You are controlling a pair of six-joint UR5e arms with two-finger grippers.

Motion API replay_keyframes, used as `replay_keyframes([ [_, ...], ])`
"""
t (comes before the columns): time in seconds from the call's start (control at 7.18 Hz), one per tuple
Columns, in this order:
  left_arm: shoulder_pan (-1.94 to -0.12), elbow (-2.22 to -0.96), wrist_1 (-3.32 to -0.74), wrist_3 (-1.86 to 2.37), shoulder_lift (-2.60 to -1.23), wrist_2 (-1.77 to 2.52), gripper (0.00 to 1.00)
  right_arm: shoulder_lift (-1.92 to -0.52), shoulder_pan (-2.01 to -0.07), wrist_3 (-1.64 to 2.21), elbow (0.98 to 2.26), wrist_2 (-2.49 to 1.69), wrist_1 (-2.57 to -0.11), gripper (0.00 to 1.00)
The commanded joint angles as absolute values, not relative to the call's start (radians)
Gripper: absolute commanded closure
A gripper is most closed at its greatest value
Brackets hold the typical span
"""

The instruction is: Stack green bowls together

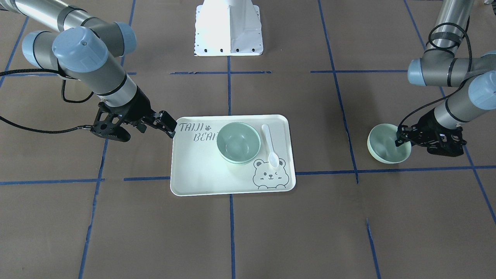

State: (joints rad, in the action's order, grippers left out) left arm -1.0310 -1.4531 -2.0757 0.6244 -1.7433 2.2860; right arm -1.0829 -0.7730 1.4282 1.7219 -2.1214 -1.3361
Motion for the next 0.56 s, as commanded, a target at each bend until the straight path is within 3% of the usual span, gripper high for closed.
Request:
replay_keyframes([
  [0.0,-1.028,-1.454,-2.074,0.624,-1.743,2.25,1.0,-1.083,-0.773,1.428,1.723,-2.121,-1.336,0.0],
  [0.42,-1.029,-1.59,-2.057,0.725,-1.779,2.263,1.0,-1.086,-0.788,1.428,1.736,-2.146,-1.338,0.0],
])
